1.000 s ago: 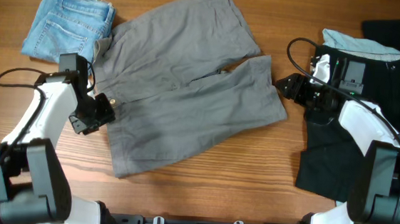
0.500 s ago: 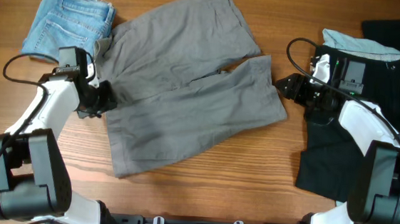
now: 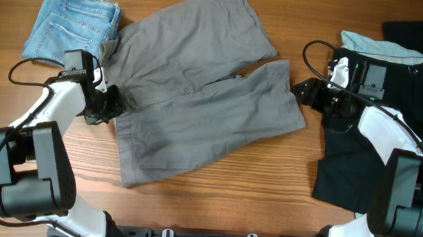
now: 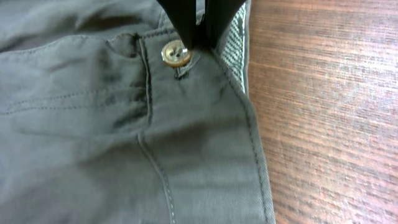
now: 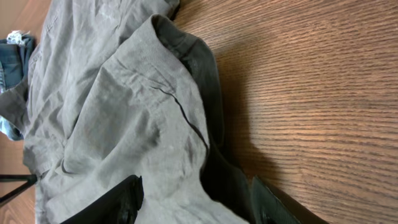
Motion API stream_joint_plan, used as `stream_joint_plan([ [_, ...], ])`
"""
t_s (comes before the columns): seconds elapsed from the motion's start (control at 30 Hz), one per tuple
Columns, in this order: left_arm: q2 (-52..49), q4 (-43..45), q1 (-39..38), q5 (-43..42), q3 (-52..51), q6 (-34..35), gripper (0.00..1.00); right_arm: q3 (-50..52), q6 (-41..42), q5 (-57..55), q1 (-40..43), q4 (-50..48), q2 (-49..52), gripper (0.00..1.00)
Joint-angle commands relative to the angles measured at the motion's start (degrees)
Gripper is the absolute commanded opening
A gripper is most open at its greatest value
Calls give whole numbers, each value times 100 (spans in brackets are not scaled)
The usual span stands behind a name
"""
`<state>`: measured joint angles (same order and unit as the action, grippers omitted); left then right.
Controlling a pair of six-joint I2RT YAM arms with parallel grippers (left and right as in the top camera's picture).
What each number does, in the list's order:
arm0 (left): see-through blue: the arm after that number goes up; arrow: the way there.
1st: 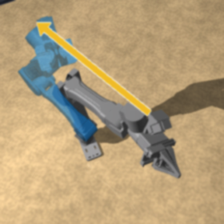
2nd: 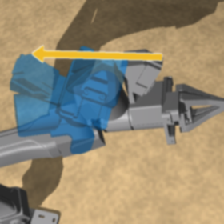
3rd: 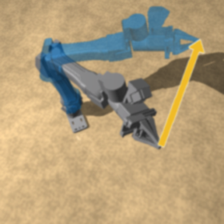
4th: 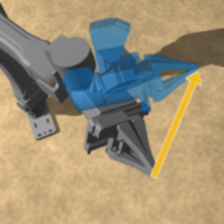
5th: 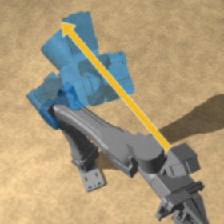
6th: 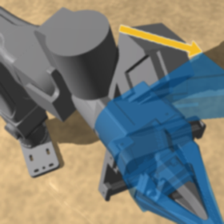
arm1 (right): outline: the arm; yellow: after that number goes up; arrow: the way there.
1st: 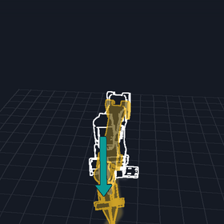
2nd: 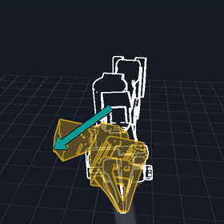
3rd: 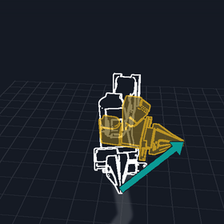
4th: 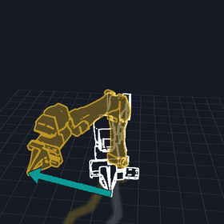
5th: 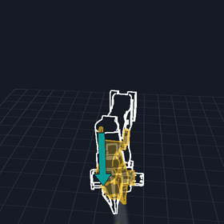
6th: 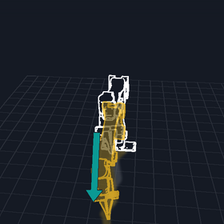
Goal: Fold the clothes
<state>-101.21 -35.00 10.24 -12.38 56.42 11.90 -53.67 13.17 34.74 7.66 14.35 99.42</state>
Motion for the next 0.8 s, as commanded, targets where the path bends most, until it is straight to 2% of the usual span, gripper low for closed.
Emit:
stream_joint_plan([
  [0.0,313,-188,7,-175,363,74,4,0,-111,138,-13,-7,-98,60],
  [0.2,549,-98,7,-177,472,227,4,0,-114,138,-13,-7,-98,60],
  [0.37,546,813,0,-236,472,811,4,0,-114,136,-13,-9,-98,59],
  [0.47,542,1014,0,-212,472,809,5,0,-116,133,-13,-7,-98,59],
  [0.5,542,960,0,-162,470,804,14,0,-120,105,-13,-11,-98,60],
  [0.53,542,874,0,-92,470,802,28,0,-122,44,-11,-11,-98,61],
  [0.6,542,492,2,94,470,785,41,0,-127,-107,-7,17,-98,64],
  [0.67,542,-50,2,107,472,702,45,0,-151,-129,-7,149,-98,65],
  [0.77,549,-1093,2,44,472,254,44,0,-317,-356,-9,595,-98,66],
])
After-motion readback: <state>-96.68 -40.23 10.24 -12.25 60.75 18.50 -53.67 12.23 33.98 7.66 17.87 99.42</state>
